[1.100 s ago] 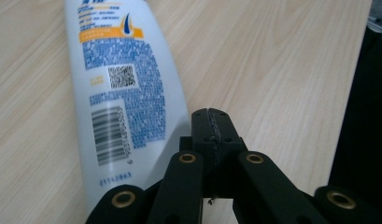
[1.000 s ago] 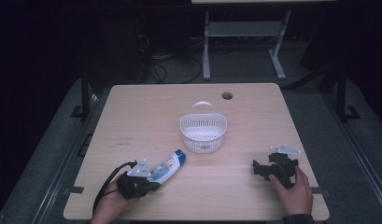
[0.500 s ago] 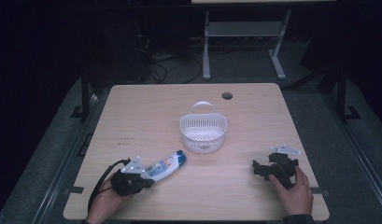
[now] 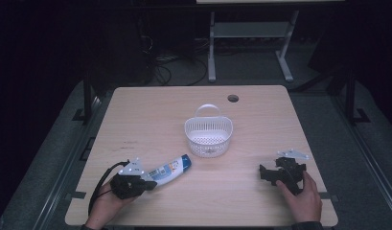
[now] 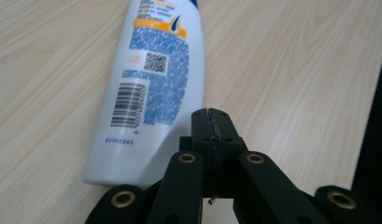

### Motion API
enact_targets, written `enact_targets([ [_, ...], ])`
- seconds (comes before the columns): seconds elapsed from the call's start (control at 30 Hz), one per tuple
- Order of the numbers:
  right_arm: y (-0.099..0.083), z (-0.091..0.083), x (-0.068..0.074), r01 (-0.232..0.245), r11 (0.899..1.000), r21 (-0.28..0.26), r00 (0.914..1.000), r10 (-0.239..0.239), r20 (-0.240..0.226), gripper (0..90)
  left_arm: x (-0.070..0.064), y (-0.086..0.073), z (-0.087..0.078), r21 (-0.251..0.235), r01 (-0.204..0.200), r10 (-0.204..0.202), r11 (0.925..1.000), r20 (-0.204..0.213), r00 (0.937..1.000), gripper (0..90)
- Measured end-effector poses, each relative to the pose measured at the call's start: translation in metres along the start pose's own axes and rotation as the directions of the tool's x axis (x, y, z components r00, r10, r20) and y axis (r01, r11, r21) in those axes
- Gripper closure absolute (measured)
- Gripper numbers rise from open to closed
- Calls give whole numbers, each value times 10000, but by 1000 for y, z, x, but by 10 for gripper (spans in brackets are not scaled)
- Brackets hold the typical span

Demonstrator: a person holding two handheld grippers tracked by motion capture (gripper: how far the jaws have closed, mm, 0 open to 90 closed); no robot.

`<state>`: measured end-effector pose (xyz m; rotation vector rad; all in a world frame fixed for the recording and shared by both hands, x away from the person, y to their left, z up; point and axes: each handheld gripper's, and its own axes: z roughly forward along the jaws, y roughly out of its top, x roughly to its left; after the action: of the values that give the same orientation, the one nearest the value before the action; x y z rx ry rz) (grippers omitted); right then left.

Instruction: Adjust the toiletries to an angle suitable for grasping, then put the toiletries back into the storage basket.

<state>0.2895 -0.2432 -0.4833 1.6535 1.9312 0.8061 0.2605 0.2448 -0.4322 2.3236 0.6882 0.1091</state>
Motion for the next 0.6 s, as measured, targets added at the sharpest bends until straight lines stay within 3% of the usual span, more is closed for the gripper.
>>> enact_targets([
  [0.27, 0, 0, 0, -11, 10000, 3, 10000, 11, -1, 0, -1, 5, -2, -338, 68, -58, 9994, 281, 9996, 708],
  [0.3, 0, 0, 0, 9, 10000, 8, 10000, -9, 1, 0, 0, 8, -3, -435, 101, -85, 9990, 366, 9993, 656],
  [0.6, 0, 0, 0, 12, 10000, 6, 10000, -12, 2, 0, 6, 22, -7, -685, 131, -113, 9976, 261, 9996, 477],
])
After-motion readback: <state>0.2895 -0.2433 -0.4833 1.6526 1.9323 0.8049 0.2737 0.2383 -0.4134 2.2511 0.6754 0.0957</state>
